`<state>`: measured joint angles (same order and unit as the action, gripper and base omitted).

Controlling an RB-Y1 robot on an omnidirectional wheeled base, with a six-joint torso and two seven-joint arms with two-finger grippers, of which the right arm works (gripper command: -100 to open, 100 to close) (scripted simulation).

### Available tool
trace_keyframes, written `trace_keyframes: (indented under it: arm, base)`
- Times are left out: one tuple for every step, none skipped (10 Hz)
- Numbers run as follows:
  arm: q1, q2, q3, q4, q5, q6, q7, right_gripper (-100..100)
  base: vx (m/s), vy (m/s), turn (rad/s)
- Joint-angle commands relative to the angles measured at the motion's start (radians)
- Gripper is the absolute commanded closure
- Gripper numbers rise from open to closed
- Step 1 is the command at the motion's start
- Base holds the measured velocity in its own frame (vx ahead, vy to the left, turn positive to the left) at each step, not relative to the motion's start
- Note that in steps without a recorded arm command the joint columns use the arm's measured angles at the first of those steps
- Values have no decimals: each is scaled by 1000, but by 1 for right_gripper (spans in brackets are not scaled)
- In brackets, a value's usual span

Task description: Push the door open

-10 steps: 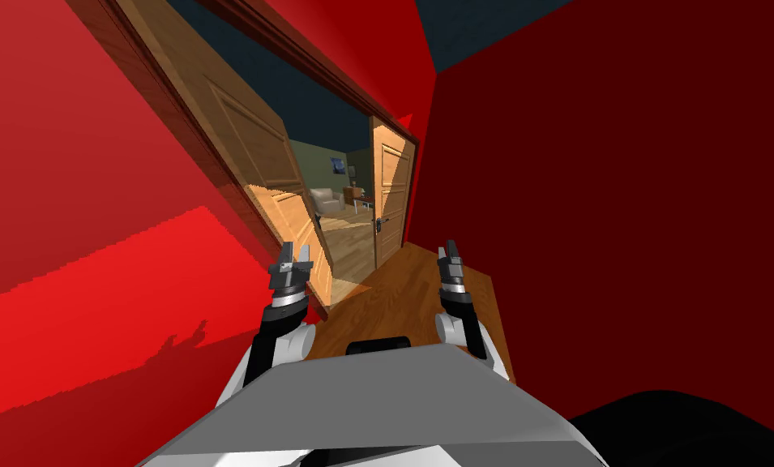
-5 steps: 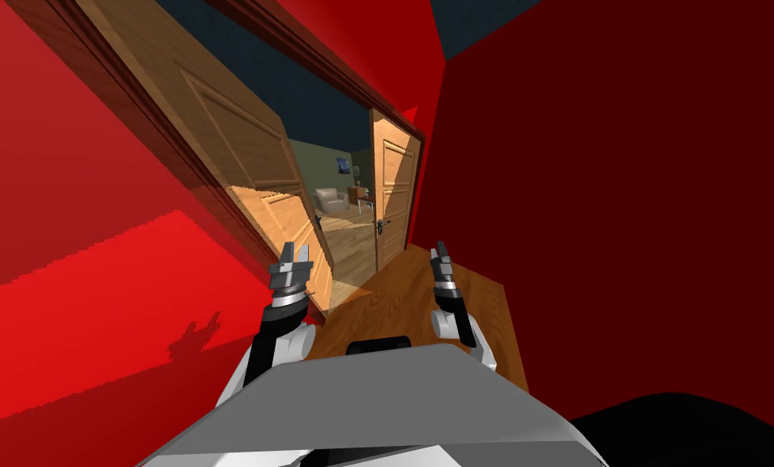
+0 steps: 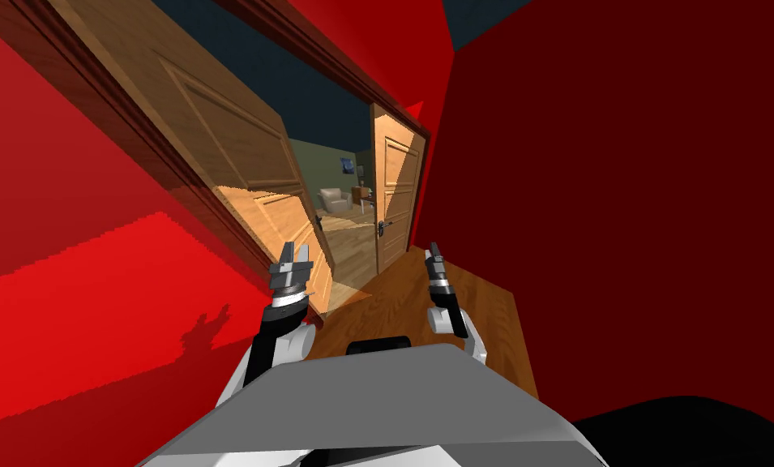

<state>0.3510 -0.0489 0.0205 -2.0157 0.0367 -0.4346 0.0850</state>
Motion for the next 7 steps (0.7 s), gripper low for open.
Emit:
trace_keyframes:
  arm:
    - [-15,-8,4,30,1,-1,-9,-100]
    - [-25,-11,7,46,1,1,-14,-100]
    - [-36,-14,10,64,2,3,-18,-100]
    - [-47,-17,13,82,3,5,-23,-100]
    - [-57,-20,16,99,4,7,-28,-100]
    - [-68,-23,19,117,5,9,-33,-100]
    - [-79,-26,23,135,6,11,-38,-100]
  base:
    - [78,-45,76]
    - [90,-50,88]
    - [90,-59,79]
    - [82,-84,77]
    - [102,-77,71]
    - [102,-66,85]
    - [97,-79,78]
